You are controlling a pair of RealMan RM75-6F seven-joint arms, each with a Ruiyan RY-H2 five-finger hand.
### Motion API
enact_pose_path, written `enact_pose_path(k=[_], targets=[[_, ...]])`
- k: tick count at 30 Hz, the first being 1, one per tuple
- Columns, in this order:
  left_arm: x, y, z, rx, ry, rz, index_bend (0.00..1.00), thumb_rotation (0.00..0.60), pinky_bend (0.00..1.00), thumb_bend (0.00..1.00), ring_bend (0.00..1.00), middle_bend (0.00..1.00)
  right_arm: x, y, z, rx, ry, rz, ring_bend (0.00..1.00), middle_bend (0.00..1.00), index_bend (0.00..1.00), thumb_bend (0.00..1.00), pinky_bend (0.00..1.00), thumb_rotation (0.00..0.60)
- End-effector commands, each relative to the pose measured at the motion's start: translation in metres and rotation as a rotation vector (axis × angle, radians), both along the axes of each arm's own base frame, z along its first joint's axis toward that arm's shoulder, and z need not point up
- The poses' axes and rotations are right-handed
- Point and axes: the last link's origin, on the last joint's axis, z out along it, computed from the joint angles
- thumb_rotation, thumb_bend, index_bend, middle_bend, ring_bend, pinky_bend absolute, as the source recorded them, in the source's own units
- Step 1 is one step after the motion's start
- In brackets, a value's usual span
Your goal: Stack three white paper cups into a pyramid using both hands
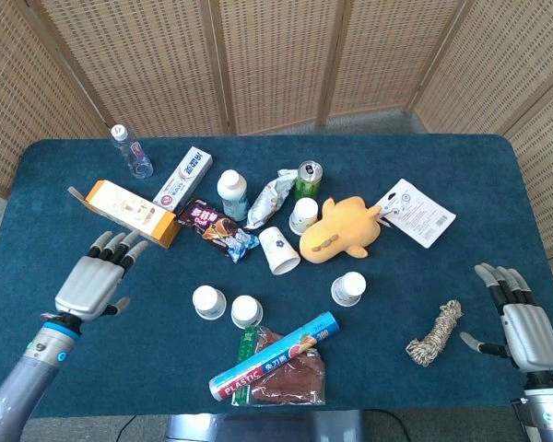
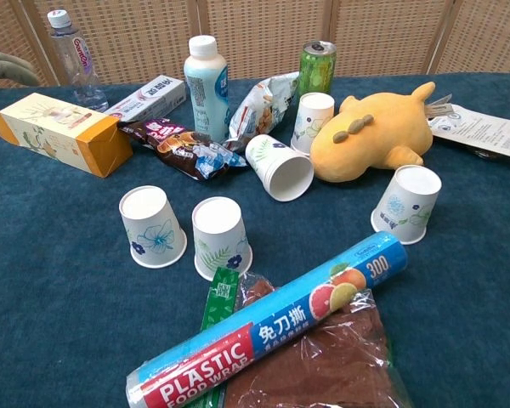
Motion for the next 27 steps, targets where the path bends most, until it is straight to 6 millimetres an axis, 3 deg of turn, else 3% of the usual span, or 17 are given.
enact_pose_path(k=[1, 11, 20, 27], targets=[[-0.024, -0.020, 0.028, 0.004, -0.015, 0.040, 0.00, 0.600, 0.00, 0.29, 0.00, 0.00, 0.001, 0.000, -0.002, 0.002, 0.005, 0.003, 0.00, 0.00, 0.00, 0.00, 0.00, 0.600], [-0.052, -0.053, 0.066, 0.035, -0.117, 0.088, 0.00, 0.600, 0.00, 0.29, 0.00, 0.00, 0.000, 0.000, -0.007, 0.007, 0.024, 0.002, 0.00, 0.00, 0.00, 0.00, 0.00, 0.600], [-0.071, -0.078, 0.071, 0.052, -0.199, 0.117, 0.00, 0.600, 0.00, 0.29, 0.00, 0.00, -0.002, -0.001, -0.015, 0.016, 0.050, 0.010, 0.00, 0.00, 0.00, 0.00, 0.00, 0.600], [-0.073, -0.088, 0.078, 0.059, -0.238, 0.097, 0.00, 0.600, 0.00, 0.29, 0.00, 0.00, 0.000, 0.001, -0.030, 0.025, 0.065, 0.034, 0.00, 0.00, 0.02, 0.00, 0.00, 0.600]])
